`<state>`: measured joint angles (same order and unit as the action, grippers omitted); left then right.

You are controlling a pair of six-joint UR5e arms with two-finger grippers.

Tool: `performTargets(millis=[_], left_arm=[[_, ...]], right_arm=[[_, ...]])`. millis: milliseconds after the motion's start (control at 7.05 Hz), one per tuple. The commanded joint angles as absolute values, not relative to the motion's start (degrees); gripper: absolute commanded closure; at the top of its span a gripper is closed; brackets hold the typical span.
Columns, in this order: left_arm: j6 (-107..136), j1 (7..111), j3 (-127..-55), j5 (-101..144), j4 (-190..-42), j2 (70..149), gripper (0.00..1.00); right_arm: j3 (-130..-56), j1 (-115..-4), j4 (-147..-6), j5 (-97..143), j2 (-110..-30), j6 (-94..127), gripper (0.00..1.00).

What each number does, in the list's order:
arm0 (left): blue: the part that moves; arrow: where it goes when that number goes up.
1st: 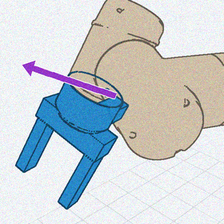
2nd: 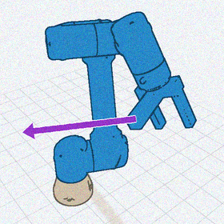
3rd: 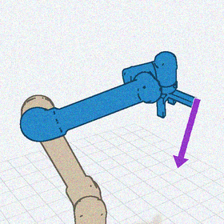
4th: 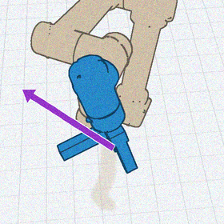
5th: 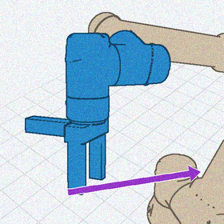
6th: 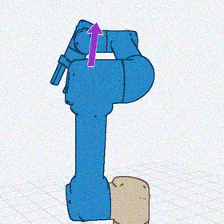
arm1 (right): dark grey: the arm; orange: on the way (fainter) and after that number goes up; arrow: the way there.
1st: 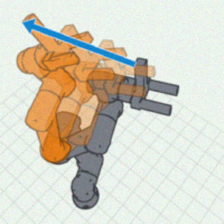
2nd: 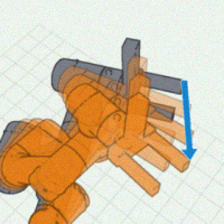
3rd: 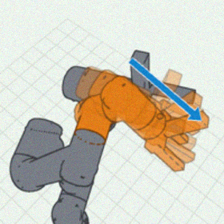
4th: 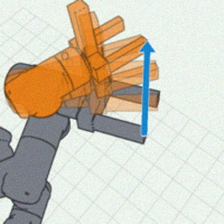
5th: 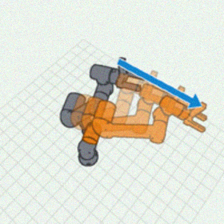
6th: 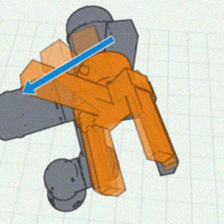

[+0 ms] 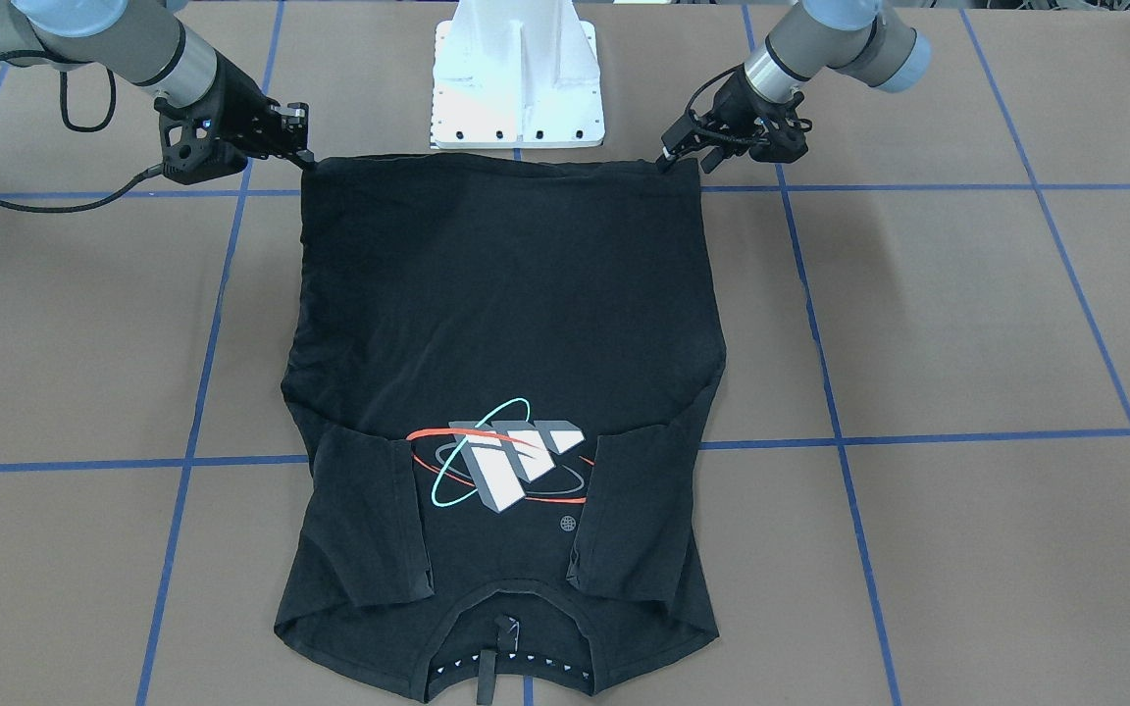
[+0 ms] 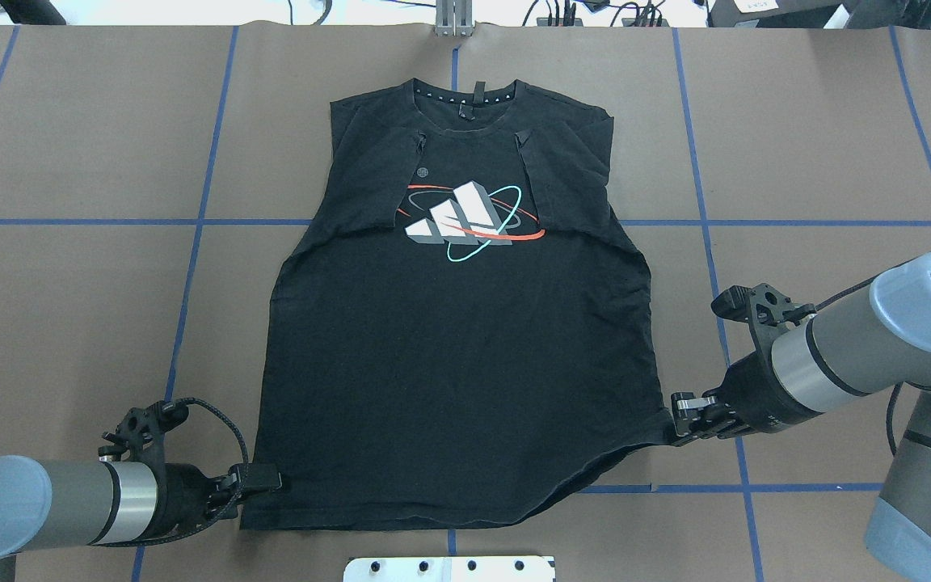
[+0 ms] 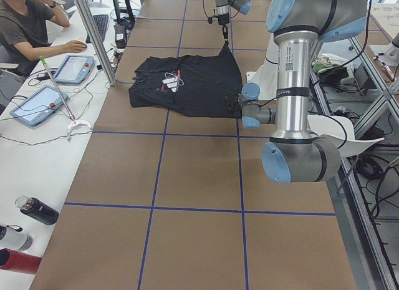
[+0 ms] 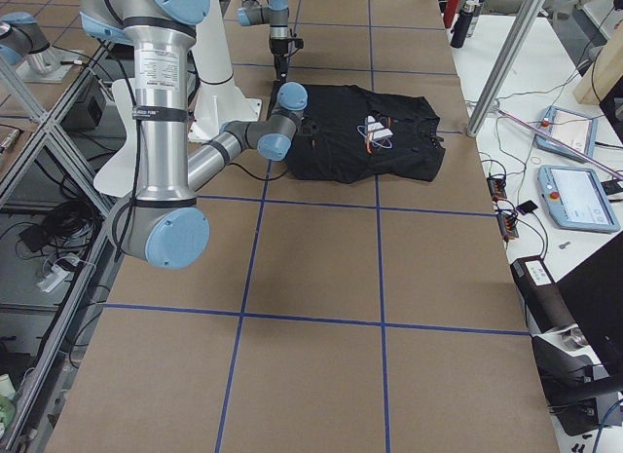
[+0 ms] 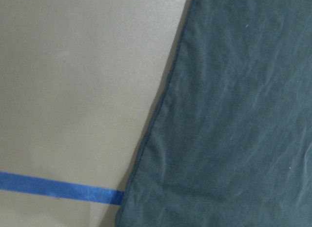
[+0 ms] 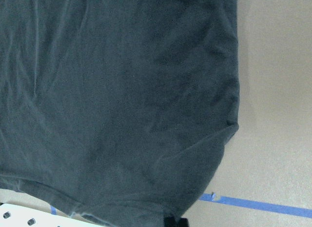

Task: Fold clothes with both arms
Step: 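Lower the left gripper toward the hem corner nearest it while the right gripper holds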

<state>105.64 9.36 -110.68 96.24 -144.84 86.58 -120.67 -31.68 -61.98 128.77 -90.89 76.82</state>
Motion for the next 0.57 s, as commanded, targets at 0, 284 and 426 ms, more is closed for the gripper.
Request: performTargets(millis=[0,284,426], left_arm=[[105.64,8.88,-110.57,96.24,-144.76,86.66,0.0],[105.64,8.61,-110.48,96.24,-143.97,86.83,0.03],[105.64,8.61,-110.48,96.24,-143.44,87.18,0.08]], right_arm=[[-120.67,-31.99,-62.05,129.02,-90.88,76.82,1.0],[-120.67,-32.17,-62.05,129.02,-90.97,76.82,1.0],[-120.67,-32.52,-61.96,129.81,-90.97,76.82,1.0]])
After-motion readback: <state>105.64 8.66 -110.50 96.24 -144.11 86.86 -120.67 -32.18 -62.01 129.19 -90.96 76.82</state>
